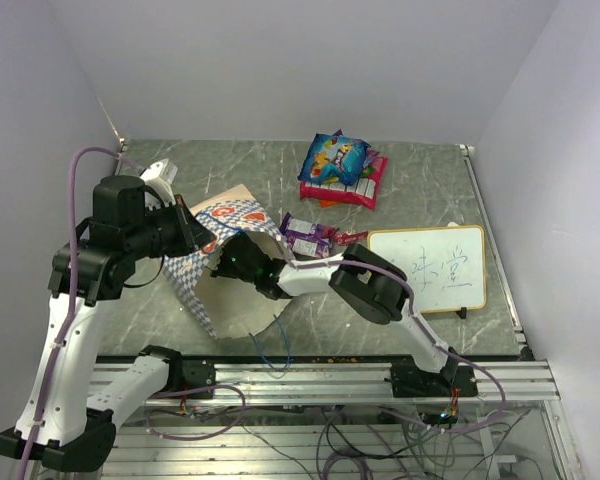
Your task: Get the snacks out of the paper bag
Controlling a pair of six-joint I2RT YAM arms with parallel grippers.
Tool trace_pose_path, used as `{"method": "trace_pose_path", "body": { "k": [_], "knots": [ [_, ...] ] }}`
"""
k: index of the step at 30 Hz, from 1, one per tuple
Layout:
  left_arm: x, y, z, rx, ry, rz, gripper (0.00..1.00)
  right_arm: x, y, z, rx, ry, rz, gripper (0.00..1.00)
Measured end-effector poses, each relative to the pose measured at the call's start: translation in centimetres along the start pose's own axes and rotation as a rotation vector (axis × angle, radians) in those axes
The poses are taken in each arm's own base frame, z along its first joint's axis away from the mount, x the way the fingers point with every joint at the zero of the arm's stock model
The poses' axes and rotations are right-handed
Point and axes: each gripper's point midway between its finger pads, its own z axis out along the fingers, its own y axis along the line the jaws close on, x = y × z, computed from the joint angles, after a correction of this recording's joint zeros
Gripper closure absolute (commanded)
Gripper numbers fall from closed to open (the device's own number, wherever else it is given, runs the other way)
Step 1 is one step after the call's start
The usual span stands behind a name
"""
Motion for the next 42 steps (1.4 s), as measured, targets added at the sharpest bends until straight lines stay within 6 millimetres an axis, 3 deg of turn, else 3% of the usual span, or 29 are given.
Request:
{"method": "trace_pose_path", "body": {
  "k": [7, 18, 21, 27, 32, 42],
  "knots": [
    [-1.1, 0.3, 0.6, -0.027, -0.036, -0.029, 0.93, -2.7, 0.5, -2.8, -0.08, -0.037, 0.116, 1.0],
    [-3.0, 0.1, 1.5, -0.032, -0.102, -0.096, 0.93, -7.4, 0.6, -9.7, -0.19, -0.131, 0.24, 1.0],
    [-3.4, -0.1, 1.2, -0.028, -0.128, -0.119, 0.93, -7.2, 1.3, -10.3, -0.225, -0.134, 0.234, 1.0],
    [-3.8, -0.4, 0.0, -0.02, -0.19, -0.142, 0.93, -4.9, 4.3, -11.1, -0.339, -0.093, 0.222, 1.0],
    [-4.8, -0.9, -0.1, -0.013, -0.206, -0.156, 0.93, -6.0, 5.8, -12.1, -0.455, -0.125, 0.203, 1.0],
    [-6.8, -1.8, 1.5, 0.01, -0.2, -0.2, 0.93, -8.7, 7.6, -13.9, -0.624, -0.202, 0.15, 1.0]
  ]
}}
